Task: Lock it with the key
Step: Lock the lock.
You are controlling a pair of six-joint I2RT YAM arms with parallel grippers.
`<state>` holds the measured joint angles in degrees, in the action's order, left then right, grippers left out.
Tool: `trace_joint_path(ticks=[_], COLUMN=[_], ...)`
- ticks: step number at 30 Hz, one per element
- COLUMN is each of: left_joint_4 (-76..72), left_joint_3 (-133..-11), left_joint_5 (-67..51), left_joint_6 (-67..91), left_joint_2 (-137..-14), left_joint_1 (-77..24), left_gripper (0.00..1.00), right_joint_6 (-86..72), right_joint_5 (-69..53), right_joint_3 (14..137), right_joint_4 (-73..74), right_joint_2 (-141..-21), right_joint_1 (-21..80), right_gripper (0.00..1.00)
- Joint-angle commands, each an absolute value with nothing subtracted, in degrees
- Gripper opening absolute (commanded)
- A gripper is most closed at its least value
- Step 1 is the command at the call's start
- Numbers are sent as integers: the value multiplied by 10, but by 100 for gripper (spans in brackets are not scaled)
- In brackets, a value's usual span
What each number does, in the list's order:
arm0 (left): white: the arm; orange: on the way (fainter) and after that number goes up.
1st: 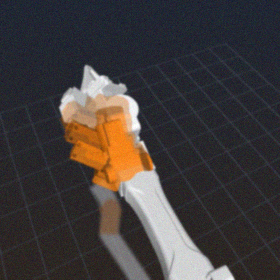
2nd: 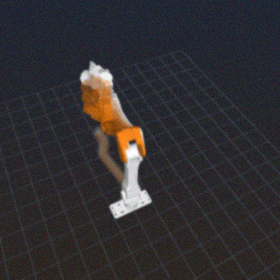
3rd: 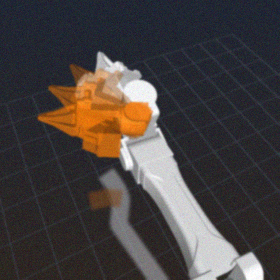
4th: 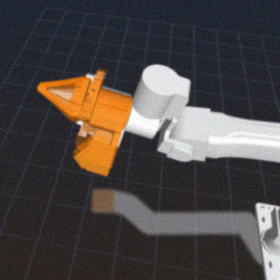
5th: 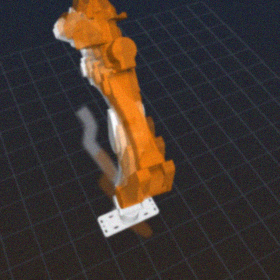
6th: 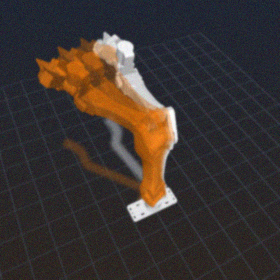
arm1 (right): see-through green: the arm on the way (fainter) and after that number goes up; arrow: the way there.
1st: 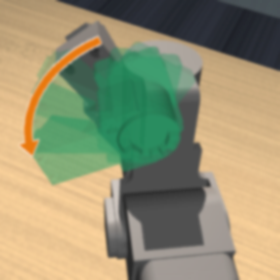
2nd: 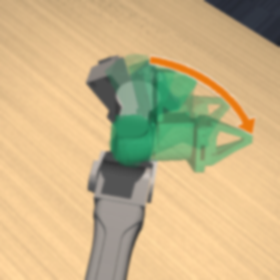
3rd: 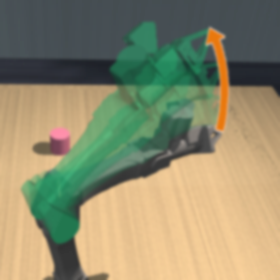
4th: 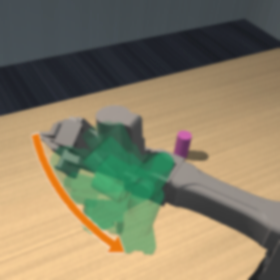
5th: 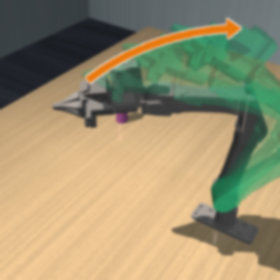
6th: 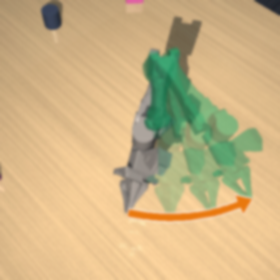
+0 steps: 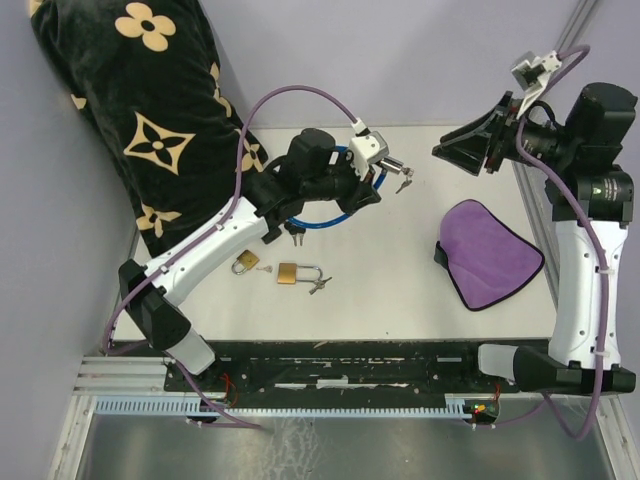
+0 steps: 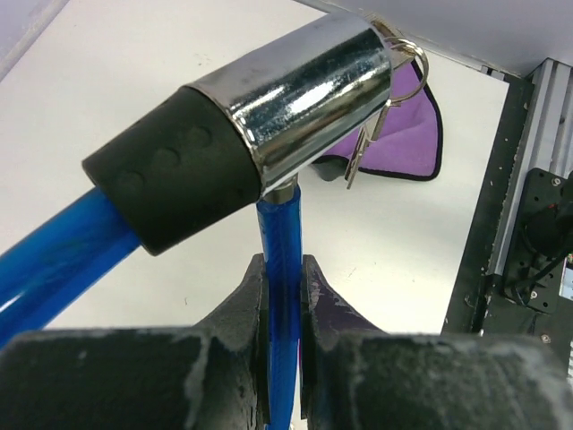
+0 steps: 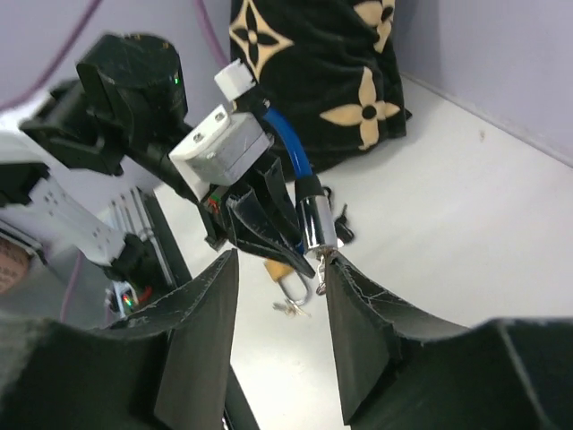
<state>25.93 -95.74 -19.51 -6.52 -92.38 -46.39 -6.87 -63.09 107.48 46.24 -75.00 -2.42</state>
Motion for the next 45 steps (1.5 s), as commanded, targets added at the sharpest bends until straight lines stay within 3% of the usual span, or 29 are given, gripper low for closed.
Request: trace_joint_path(ticks=[1, 8, 16, 34, 45], left_joint_4=[191, 151, 145, 139, 138], left_joint_3=[-958, -922, -919, -922, -923], left_joint_5=[-240, -238, -226, -223, -234], left_joint_6=[-80, -94, -96, -87, -83], left_joint_2=[-872, -847, -844, -843, -847], left_joint_1=[-462, -462, -462, -462, -462], left_gripper=[3, 3, 3, 3, 3], right_joint_6=[-311, -453, -527, -486, -486], right_joint_5=[-703, -667, -680, -667, -655], right_joint_3=[976, 858, 826, 805, 807], right_joint_4=[156, 75, 72, 149, 151], right_joint_2=[-747, -734, -705, -684, -691], right_joint_1=[-51, -50, -47, 2, 21], right_gripper=[51, 52, 48, 41, 27])
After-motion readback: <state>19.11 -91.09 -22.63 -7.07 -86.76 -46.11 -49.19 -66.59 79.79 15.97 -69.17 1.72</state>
